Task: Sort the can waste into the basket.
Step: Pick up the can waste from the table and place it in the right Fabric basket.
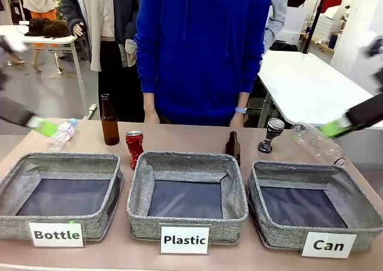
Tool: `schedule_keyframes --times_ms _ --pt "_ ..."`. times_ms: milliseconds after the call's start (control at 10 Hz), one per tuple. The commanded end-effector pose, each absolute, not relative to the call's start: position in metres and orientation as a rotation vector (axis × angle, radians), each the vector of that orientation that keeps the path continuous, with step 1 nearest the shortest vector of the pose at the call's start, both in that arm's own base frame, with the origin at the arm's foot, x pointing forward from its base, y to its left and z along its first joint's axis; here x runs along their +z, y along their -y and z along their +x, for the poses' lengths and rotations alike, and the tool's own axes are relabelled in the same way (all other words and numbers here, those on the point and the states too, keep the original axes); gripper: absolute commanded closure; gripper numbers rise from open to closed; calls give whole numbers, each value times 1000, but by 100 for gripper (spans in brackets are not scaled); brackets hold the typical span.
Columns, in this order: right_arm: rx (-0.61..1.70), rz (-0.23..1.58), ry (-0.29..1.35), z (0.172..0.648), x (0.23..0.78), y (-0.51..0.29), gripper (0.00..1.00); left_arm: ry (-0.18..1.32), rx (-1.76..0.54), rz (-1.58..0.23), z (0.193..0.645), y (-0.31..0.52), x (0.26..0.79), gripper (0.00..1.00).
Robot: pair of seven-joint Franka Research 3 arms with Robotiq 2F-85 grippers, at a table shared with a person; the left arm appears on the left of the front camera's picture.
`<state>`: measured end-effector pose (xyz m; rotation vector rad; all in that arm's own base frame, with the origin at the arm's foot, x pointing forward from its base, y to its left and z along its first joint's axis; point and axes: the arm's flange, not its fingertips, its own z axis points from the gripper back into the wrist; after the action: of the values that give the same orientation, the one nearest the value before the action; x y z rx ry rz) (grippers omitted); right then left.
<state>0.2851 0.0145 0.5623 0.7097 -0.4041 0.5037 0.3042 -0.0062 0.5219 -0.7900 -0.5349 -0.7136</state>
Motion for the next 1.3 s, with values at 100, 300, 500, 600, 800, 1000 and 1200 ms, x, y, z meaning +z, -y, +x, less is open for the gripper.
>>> schedule_keyframes --times_ms 100,300,500,600,800,1000,1200 --pt "226 941 561 268 528 90 0 630 -491 -1100 316 -118 497 0" --pt "48 1053 641 244 498 160 0 694 -313 -1239 305 -163 453 0" --pt "-130 1168 697 229 462 222 0 781 -154 -1322 284 -185 418 0" --pt "-202 1199 707 224 448 239 0 797 -79 -1341 279 -187 410 0" --pt "-309 1235 726 221 426 256 0 789 24 -1376 287 -180 396 0" --pt "-356 1200 754 221 424 256 0 803 95 -1338 289 -158 399 0" --pt "-348 1221 715 216 421 268 0 778 68 -1375 306 -196 391 0"
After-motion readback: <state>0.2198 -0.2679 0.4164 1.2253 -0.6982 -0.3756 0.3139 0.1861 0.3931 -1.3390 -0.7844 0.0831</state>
